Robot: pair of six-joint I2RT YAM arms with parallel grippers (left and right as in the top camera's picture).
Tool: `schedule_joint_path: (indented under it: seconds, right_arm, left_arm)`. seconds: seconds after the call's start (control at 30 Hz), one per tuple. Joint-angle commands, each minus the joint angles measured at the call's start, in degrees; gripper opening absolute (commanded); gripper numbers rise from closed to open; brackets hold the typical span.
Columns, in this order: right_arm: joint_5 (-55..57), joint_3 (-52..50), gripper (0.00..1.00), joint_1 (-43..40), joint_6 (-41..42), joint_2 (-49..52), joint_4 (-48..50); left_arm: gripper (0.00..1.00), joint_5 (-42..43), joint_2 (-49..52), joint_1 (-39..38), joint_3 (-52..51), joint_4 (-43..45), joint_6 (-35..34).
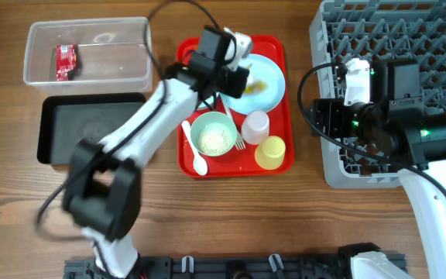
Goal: Sort waste into correct bins and load items into the dishwasher rack
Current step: 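Grasp the yellow wrapper with the left gripper and drop it in the clear bin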
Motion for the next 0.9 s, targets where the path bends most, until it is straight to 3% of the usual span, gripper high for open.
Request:
schedule_joint_path:
  seconds: [0.0, 0.2, 0.53, 0.6, 0.63, 0.67, 0.7, 0.87]
  right_arm:
    - [1.03, 0.83, 0.88, -0.28, 0.76, -0.5, 0.13]
    - [1.01, 0.83, 0.88, -0.28, 0.81, -0.5, 0.17]
    - [1.01, 0.83, 0.88, -0.28, 0.83, -0.5, 0.24]
    - [1.01, 0.83, 0.88, -0.28, 0.81, -0.5, 0.31]
    - [1.01, 0.83, 0.88, -0.28, 0.83, -0.5, 0.28]
    - [1.01, 0.83, 0.88, -0.28, 0.83, -0.5, 0.17]
    - [1.01, 0.83, 0.88, -0.28, 0.85, -0.5, 0.11]
    - [1.01, 0.83, 0.88, -0.28, 0.83, -0.5, 0.13]
  left_arm:
    - [0.04, -8.48, -9.11, 2.86, 1.14, -1.2, -1.62]
    - [0.04, -19.12, -12.85, 8.9, 1.14, -1.55, -1.6]
    - [0.04, -20.52, -9.97, 24.94, 1.11, 0.46, -1.64]
    - [0.18, -20.5, -8.74, 27.21, 1.11, 1.79, -1.64]
    - [0.38, -20.5, -8.04, 28.09, 1.11, 2.54, -1.66]
    - [0.62, -20.28, -7.39, 28.74, 1.11, 3.1, -1.64]
    - [1.0, -20.06, -6.84, 29.16, 1.11, 3.34, -1.64]
    - [1.0, -15.3, -6.03, 29.03, 1.14, 3.43, -1.66]
